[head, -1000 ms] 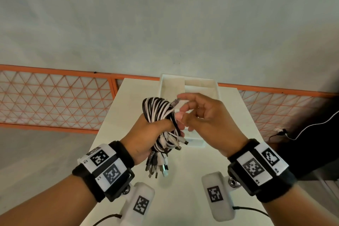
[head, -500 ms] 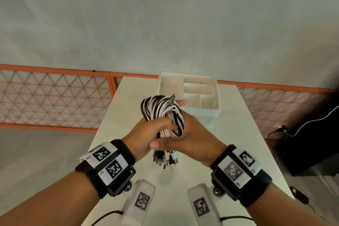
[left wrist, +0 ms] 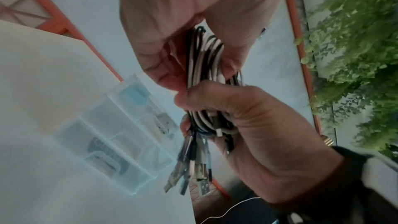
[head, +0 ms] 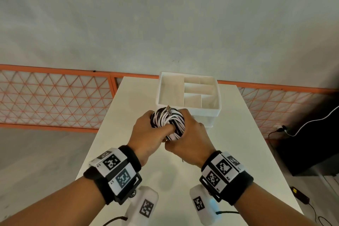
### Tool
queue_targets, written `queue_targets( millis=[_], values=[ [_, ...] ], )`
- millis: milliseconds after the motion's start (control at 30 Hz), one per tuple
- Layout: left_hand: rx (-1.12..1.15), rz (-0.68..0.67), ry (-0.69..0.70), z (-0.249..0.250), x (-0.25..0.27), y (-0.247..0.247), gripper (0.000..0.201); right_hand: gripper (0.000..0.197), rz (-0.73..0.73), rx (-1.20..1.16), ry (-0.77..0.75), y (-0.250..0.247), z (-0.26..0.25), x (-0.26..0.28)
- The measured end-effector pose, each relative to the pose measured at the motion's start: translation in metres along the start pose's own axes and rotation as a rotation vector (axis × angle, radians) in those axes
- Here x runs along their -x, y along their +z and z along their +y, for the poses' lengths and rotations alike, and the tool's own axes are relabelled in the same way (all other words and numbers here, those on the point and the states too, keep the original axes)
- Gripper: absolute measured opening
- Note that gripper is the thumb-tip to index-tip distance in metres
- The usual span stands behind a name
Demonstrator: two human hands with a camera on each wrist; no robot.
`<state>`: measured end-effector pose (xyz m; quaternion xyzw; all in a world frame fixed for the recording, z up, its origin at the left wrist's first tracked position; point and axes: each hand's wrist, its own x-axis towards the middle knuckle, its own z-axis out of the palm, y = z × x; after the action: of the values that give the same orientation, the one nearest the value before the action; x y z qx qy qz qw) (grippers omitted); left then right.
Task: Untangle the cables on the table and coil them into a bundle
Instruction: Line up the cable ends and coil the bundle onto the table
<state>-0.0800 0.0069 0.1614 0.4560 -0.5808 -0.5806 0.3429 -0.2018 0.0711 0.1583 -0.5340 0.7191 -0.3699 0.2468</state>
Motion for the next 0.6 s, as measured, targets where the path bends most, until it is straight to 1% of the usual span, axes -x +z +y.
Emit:
queue_targets(
  millis=[33, 100, 167, 233, 333, 400, 467, 500, 600],
  values=[
    [-0.046, 0.031, 0.01, -0.003, -0.002, 0.002, 0.031, 0.067, 0.003, 0.012, -0.002, 0.003, 0.002, -0.001],
    [-0.135, 0.081, 0.03, -0.008, -0.004, 0.006, 0.021, 0.072, 0.0, 0.03, 0.004, 0.008, 0.005, -0.003],
    [-0.211, 0.105, 0.046, -0.013, -0.006, 0.01, 0.013, 0.074, -0.027, 0.049, 0.036, 0.012, 0.011, -0.006],
    [-0.276, 0.112, 0.024, -0.02, -0.008, 0.013, 0.01, 0.076, -0.067, 0.032, 0.09, 0.015, 0.017, -0.007],
    [-0.286, 0.124, -0.073, -0.03, -0.013, 0.017, 0.011, 0.079, -0.121, -0.006, 0.166, 0.019, 0.031, -0.012],
    [-0.248, 0.128, -0.152, -0.036, -0.015, 0.02, 0.021, 0.077, -0.155, 0.044, 0.18, 0.023, 0.039, -0.016],
    [-0.218, 0.114, -0.23, -0.042, -0.016, 0.024, 0.03, 0.07, -0.171, 0.127, 0.177, 0.028, 0.047, -0.018],
    [-0.201, 0.094, -0.265, -0.047, -0.017, 0.026, 0.03, 0.067, -0.174, 0.172, 0.176, 0.03, 0.051, -0.018],
    [-0.172, -0.034, -0.34, -0.056, -0.019, 0.03, 0.013, 0.055, -0.193, 0.272, 0.189, 0.03, 0.064, -0.019]
  ],
)
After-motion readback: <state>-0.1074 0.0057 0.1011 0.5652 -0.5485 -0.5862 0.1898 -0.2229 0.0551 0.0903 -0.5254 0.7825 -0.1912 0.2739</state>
